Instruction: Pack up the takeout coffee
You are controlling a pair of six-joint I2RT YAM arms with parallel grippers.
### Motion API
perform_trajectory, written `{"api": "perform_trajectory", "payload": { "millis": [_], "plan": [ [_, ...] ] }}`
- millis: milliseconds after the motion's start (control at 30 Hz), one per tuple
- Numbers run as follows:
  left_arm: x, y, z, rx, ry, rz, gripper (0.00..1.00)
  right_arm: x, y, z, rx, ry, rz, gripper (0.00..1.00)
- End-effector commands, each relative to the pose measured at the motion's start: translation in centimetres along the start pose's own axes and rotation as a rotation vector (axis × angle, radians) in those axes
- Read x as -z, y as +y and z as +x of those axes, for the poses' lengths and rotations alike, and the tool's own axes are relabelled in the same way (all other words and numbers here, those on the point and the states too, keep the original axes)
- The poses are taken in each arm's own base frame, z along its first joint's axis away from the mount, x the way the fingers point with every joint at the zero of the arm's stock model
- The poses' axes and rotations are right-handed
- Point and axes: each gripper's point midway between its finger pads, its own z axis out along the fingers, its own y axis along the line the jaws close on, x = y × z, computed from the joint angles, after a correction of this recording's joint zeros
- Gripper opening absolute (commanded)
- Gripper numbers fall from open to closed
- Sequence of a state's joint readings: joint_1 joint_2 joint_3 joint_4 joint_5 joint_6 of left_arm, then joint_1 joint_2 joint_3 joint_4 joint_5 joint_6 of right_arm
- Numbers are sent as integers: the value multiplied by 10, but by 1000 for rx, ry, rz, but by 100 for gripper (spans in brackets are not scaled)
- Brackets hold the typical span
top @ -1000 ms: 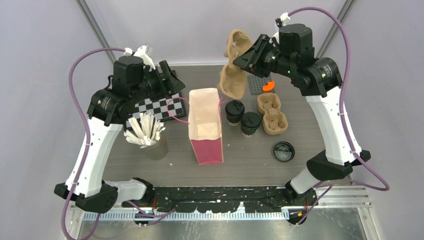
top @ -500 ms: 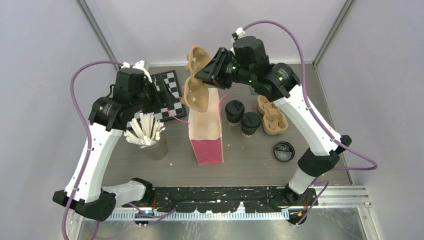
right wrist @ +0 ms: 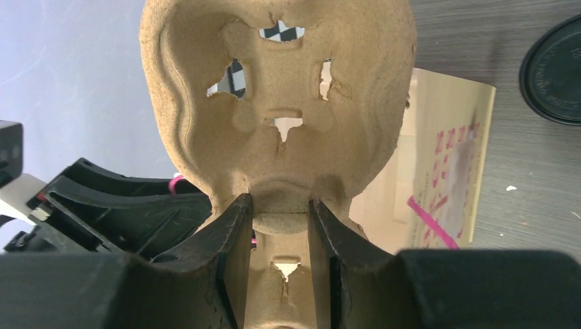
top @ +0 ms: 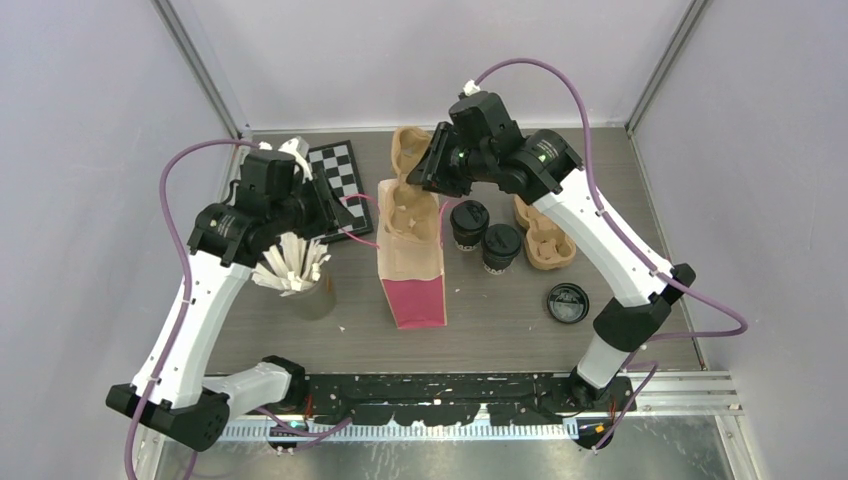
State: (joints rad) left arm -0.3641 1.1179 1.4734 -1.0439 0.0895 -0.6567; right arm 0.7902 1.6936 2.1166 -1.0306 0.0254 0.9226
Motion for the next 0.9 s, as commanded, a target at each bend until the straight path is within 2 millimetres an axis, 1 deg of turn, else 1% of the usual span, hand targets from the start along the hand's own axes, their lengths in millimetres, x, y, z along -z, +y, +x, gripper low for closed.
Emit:
{"api": "perform_trajectory", "payload": {
  "millis": [0,100,133,200,233,367,500,700,867],
  "plan": [
    [0,-16,-8,13,-22,78,35,3,-10,4,72,12,40,29],
    [1,-20,-10,15,-27,95,16,-1,-20,14,124,58,92,29],
    [1,-22,-11,15,-28,103,11,0,-20,16,146,63,101,29],
    [2,-23,-11,20,-26,111,4,-1,-23,24,186,84,129,29],
    [1,-24,-9,24,-21,114,0,-1,-25,31,214,102,149,29],
    [0,-25,-7,35,-11,122,0,-4,-35,43,282,123,236,29],
    [-1,-25,-6,42,-6,125,0,-9,-40,51,297,136,267,29],
    [-2,-25,-5,44,0,126,0,-20,-49,59,312,153,298,30],
    [-3,-25,-2,45,6,130,0,-31,-52,57,316,129,312,29]
  ]
}}
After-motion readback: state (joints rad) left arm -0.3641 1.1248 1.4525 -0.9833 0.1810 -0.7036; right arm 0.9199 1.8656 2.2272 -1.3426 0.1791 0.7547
